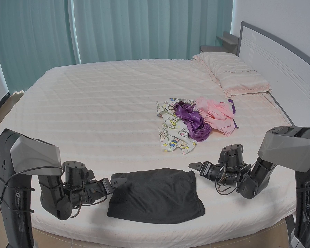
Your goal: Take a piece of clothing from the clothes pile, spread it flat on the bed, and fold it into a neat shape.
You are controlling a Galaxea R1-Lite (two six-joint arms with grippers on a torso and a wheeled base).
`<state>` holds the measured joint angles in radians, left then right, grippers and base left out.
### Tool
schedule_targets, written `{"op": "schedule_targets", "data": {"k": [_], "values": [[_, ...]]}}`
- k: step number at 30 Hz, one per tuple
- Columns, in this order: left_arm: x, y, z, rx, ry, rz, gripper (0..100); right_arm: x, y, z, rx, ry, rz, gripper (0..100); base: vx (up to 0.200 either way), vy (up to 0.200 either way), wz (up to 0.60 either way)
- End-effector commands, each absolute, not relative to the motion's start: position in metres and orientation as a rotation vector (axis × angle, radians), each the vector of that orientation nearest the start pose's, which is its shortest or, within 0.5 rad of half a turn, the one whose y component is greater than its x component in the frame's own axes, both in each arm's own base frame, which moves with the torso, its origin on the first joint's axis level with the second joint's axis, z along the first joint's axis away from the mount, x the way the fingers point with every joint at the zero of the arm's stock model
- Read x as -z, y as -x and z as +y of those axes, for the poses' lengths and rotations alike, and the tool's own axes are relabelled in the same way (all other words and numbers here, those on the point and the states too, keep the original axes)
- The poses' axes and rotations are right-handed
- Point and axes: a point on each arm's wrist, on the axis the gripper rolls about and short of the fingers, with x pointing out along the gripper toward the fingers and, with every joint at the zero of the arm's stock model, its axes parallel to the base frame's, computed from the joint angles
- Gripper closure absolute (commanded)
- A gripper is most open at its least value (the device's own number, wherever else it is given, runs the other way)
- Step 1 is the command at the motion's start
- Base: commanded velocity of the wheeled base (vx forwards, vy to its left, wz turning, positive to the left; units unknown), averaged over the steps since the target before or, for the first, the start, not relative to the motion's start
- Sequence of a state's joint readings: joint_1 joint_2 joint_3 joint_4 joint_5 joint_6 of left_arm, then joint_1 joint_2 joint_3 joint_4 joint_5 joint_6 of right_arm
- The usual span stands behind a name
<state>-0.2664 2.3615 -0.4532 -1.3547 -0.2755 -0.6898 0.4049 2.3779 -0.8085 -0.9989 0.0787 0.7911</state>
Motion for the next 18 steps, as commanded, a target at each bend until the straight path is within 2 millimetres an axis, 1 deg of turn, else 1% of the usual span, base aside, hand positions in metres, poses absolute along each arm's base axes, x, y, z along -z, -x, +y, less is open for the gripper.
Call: {"op": "schedule_targets", "data": {"k": [1, 3, 4, 8, 10, 11, 15, 18], "values": [[0.039, -0.265, -0.061, 0.479, 0.540, 0.751, 0, 0.016, -0.326, 0.141, -0.215, -0.660, 0.733, 0, 0.000, 0.000, 0.00], [0.044, -0.260, -0.059, 0.515, 0.509, 0.756, 0, 0.017, -0.323, 0.142, -0.222, -0.660, 0.737, 0, 0.000, 0.000, 0.00], [0.050, -0.256, -0.060, 0.533, 0.473, 0.779, 0, 0.017, -0.322, 0.142, -0.228, -0.662, 0.731, 0, 0.000, 0.000, 0.00], [0.055, -0.254, -0.062, 0.558, 0.414, 0.783, 0, 0.016, -0.321, 0.142, -0.233, -0.664, 0.727, 0, 0.000, 0.000, 0.00], [0.057, -0.254, -0.062, 0.564, 0.400, 0.782, 0, 0.015, -0.321, 0.143, -0.237, -0.664, 0.725, 0, 0.000, 0.000, 0.00], [0.058, -0.258, -0.064, 0.558, 0.392, 0.772, 0, 0.014, -0.320, 0.146, -0.246, -0.661, 0.727, 0, 0.000, 0.000, 0.00], [0.061, -0.263, -0.070, 0.543, 0.371, 0.753, 0, 0.015, -0.319, 0.148, -0.250, -0.658, 0.729, 0, 0.000, 0.000, 0.00], [0.069, -0.267, -0.079, 0.532, 0.346, 0.752, 0, 0.015, -0.318, 0.150, -0.258, -0.655, 0.733, 0, 0.000, 0.000, 0.00]]}}
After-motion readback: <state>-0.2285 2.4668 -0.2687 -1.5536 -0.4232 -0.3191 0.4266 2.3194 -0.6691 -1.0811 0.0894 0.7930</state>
